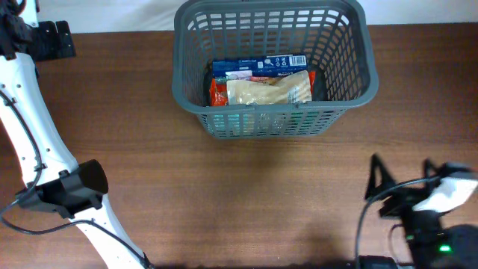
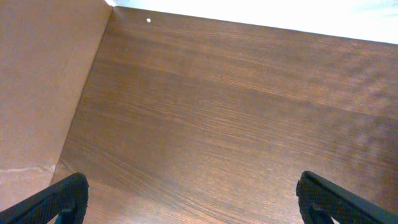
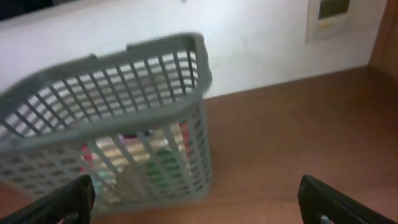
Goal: Pack container
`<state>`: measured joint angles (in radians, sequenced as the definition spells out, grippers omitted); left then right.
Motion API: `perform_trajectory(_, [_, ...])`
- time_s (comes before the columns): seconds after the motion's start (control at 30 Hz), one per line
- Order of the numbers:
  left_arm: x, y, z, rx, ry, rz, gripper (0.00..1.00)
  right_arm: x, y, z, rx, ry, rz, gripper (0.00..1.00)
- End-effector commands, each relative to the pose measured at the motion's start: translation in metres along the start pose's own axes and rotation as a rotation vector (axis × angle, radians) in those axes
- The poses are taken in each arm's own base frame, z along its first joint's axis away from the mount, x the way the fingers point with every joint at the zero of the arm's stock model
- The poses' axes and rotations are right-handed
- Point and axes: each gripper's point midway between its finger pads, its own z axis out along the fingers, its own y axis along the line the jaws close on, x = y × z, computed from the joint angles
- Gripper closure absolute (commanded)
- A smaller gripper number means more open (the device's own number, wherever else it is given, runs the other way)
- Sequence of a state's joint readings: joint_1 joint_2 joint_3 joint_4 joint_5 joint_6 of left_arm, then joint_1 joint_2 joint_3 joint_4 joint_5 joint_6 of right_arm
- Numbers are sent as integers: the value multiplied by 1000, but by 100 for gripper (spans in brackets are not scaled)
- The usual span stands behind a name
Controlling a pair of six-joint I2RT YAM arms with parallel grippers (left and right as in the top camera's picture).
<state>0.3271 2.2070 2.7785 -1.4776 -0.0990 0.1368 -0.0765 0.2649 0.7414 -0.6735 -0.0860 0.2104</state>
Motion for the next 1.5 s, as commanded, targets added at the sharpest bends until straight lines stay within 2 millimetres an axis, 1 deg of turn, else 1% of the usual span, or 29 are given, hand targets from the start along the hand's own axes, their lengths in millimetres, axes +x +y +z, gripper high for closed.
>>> perform_trajectory(0.0, [1, 2, 2, -4, 5, -11, 1, 33, -5, 5, -17, -29, 1, 1])
perform_trajectory(0.03, [1, 2, 2, -4, 5, -11, 1, 46, -4, 9, -35, -28, -2, 1])
perform_trajectory(0.2, [1, 2, 2, -4, 5, -11, 1, 91, -3, 24, -82, 32, -13, 1])
perform_trajectory(0.27, [1, 2, 2, -4, 5, -11, 1, 105, -7, 30, -64, 64, -12, 1])
perform_trajectory(0.3, [1, 2, 2, -4, 5, -11, 1, 113, -14, 34, -34, 78, -12, 1])
perform_trajectory(0.4, [1, 2, 2, -4, 5, -11, 1, 131, -26, 41, 22, 115, -15, 1])
perform_trajectory(0.7, [1, 2, 2, -4, 5, -11, 1, 183, -38, 54, 49, 231, -17, 1])
perform_trajectory(1.4, [1, 1, 3, -4, 6, -11, 1, 182, -37, 54, 44, 227, -17, 1])
perform_trajectory(1.47, [-2, 0, -6, -3, -12, -8, 1, 182, -37, 54, 43, 227, -17, 1])
